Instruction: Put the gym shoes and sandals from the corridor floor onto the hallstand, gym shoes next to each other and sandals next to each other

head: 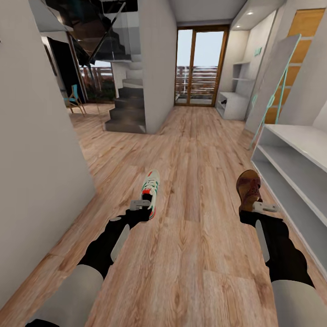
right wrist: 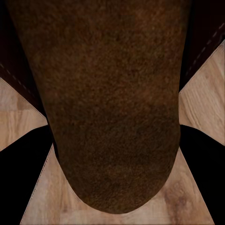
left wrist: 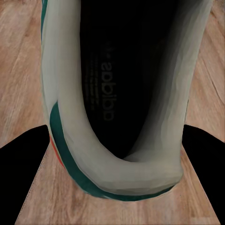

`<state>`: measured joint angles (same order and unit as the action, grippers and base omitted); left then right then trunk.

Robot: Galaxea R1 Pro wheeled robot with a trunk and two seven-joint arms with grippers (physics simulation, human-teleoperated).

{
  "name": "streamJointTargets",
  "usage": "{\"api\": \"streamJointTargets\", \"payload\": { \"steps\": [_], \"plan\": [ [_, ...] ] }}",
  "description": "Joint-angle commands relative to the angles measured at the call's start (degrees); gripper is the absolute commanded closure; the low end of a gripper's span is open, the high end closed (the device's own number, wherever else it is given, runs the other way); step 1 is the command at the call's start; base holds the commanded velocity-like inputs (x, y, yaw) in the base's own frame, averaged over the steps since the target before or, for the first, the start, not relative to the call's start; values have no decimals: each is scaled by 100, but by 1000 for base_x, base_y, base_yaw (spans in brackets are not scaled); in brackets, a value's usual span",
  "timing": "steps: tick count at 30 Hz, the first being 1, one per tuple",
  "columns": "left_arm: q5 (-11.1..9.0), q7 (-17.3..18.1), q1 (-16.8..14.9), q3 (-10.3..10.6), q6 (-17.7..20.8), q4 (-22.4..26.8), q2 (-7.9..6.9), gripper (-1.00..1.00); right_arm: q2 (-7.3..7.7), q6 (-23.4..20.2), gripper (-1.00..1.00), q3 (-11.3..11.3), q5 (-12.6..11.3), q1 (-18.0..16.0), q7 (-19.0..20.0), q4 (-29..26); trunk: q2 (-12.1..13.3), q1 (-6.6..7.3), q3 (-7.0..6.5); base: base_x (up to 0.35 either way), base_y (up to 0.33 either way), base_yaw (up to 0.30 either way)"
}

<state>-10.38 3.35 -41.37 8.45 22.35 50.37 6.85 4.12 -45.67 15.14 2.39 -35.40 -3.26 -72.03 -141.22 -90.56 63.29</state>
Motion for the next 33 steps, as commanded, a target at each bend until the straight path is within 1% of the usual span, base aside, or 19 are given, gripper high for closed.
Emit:
{"api": "streamJointTargets", "payload": {
  "steps": [1, 33],
  "plan": [
    [-43, -1, -2, -1, 33, 8, -1, 100, 1, -30, 100, -2, 24, -5, 1, -7, -2, -2, 5, 346, 0, 0],
    [-43, -1, -2, -1, 33, 8, -2, 100, 1, -30, 100, -2, 24, -3, 1, -6, -2, -2, 5, 346, 0, 0]
  ]
}}
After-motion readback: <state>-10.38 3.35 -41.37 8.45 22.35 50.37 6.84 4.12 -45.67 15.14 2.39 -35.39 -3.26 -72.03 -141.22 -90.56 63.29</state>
